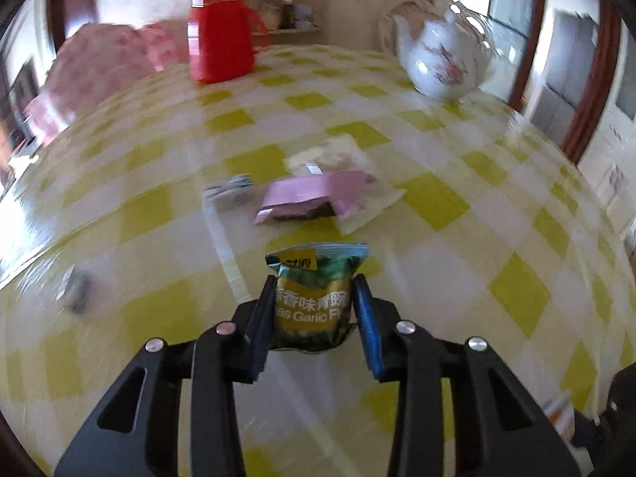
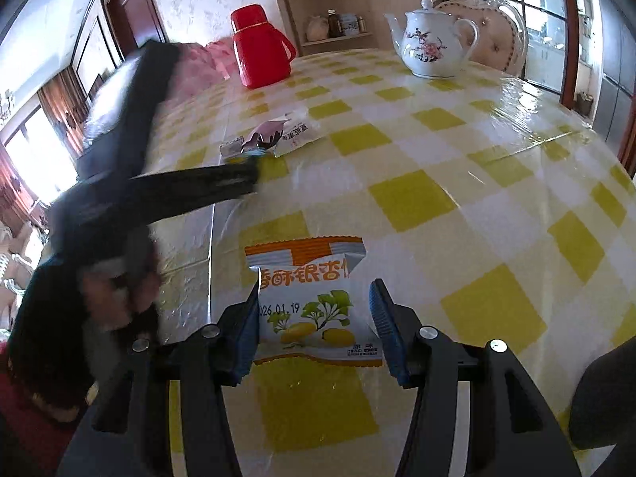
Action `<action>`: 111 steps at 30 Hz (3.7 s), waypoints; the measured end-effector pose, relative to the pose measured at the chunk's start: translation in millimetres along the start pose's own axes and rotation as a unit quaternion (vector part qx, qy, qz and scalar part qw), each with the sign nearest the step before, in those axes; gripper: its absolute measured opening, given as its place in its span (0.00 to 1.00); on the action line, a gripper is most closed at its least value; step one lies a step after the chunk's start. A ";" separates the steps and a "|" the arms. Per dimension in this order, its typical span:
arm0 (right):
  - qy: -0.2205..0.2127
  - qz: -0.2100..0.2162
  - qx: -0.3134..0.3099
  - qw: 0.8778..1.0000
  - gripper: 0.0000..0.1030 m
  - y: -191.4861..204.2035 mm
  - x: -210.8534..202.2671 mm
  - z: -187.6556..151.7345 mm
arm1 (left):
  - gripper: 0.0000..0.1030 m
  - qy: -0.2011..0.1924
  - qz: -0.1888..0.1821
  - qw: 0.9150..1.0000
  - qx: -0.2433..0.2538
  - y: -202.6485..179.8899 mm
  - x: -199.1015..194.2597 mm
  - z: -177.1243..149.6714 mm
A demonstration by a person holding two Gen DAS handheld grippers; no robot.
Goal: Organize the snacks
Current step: 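Lift both held packets and carry them to the purple-rimmed box, then open both grippers over the box to drop the packets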
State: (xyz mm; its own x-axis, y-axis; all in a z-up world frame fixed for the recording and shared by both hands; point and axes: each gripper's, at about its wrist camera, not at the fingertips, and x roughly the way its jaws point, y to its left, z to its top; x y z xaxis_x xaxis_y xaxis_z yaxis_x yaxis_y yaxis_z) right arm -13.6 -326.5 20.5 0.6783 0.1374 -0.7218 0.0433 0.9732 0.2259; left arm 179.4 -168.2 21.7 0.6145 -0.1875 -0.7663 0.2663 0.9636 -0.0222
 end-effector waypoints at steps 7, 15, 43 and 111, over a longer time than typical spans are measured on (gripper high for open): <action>-0.017 -0.012 0.004 1.000 0.50 1.5 -7.1 -1.4 | 0.37 -0.022 0.019 0.998 -0.060 48.7 -61.1 -52.2; -0.049 -0.010 0.020 0.999 0.50 15.7 -36.1 -17.6 | 0.37 -0.058 -0.005 0.994 -0.097 74.1 -113.7 -89.4; -0.050 0.069 -0.036 0.996 0.50 113.2 -95.9 -94.4 | 0.37 -0.153 0.002 0.978 -0.142 120.4 -233.7 -181.0; -0.032 0.333 -0.342 0.878 0.82 432.7 -169.8 -228.6 | 0.98 -0.099 0.356 0.903 -0.221 363.7 -465.1 -408.7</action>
State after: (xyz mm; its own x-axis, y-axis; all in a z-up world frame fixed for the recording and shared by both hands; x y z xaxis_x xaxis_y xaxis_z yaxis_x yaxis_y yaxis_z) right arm -277.8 113.4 91.3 0.4274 0.7288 -0.5349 -0.8143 0.5674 0.1224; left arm -313.0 347.2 107.7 0.6456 0.5207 -0.5586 -0.5441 0.8269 0.1419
